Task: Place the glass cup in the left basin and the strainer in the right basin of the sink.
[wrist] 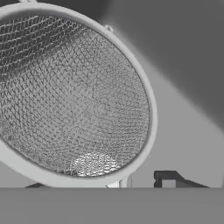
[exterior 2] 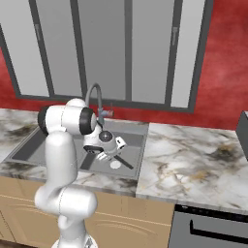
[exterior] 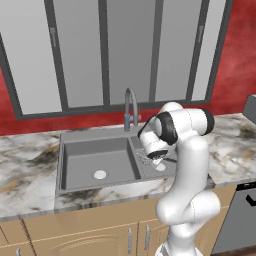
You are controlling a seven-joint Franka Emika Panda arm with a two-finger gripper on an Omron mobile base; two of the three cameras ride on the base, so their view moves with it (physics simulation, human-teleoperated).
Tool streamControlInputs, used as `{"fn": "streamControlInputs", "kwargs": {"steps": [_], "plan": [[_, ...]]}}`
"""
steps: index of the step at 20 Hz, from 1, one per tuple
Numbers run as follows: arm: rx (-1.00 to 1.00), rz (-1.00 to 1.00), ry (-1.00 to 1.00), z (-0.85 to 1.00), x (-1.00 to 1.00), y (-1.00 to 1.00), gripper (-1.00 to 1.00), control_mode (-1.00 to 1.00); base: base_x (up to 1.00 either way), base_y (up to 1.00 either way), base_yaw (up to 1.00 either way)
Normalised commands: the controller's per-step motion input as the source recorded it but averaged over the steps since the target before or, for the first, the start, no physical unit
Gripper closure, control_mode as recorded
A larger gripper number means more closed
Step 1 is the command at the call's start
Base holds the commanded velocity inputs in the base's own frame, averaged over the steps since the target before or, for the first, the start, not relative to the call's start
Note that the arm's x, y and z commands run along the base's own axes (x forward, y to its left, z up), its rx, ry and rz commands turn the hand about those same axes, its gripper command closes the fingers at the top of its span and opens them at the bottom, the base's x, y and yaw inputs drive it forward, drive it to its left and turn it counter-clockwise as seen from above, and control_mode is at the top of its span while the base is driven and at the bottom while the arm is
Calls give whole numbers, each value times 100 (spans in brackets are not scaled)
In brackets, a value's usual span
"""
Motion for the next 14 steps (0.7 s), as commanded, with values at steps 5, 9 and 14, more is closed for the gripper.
{"fn": "streamControlInputs", "kwargs": {"steps": [5, 9, 14], "plan": [[0, 0, -3, -67, 3, 28, 100, -100, 0, 0, 0], [0, 0, 0, -77, 8, 27, 100, -100, 0, 0, 0], [0, 0, 0, -71, 4, 40, -100, -100, 0, 0, 0]]}}
